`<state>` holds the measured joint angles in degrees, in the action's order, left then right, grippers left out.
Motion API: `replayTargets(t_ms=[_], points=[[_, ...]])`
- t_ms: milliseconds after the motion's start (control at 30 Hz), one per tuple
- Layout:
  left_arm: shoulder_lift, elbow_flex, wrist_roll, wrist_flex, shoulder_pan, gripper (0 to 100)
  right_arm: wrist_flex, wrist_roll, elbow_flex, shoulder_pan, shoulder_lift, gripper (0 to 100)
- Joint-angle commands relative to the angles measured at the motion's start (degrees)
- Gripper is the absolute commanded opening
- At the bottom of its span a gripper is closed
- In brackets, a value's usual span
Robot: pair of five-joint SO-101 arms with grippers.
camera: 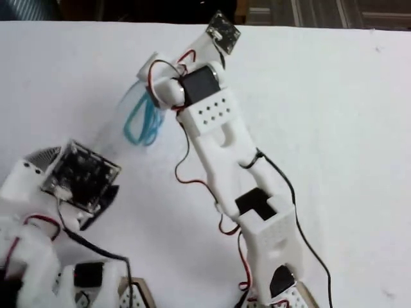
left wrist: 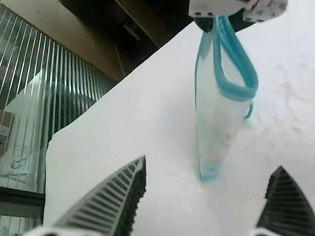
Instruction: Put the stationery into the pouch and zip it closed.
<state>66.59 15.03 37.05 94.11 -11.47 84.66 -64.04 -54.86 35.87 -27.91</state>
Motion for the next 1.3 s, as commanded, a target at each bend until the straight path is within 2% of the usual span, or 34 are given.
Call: replayTargets(t_ms=[0,133,233,400,600,767,833,1067,1267], points=[[12.4,28.4,-2.3,-17.8,-4.6,38,-0.9,-0.3,-2.8,-0.5,0.1,1.5],[23.7,52.0,-7.6,-38.2,-7.1,35,-0.7,-0.3,-6.0,-0.1,0.1,1.5],[30.9,63.5,-8.4,-47.6,-5.1,32,-0.7,-0.3,-6.2,1.1,0.0,1.5],[37.3,66.8,-8.2,-46.9,-0.4,30,-1.1,-0.3,-4.9,1.4,-0.1,1.5],[36.6,59.3,-11.3,-46.2,4.2,29,-1.1,-0.3,-5.5,1.2,-3.1,1.5],[36.6,53.3,-14.2,-37.8,10.6,29,-1.7,-0.3,-5.6,1.2,-5.2,1.5],[36.5,53.5,-14.7,-36.7,12.0,29,-2.2,-0.3,-5.6,1.2,-5.3,1.5],[36.5,61.9,-21.3,-46.0,13.0,29,-2.0,-0.3,-5.6,1.3,-5.4,1.5],[36.5,62.2,-21.0,-48.4,13.0,27,-2.0,-0.3,-5.6,1.3,-5.4,1.5]])
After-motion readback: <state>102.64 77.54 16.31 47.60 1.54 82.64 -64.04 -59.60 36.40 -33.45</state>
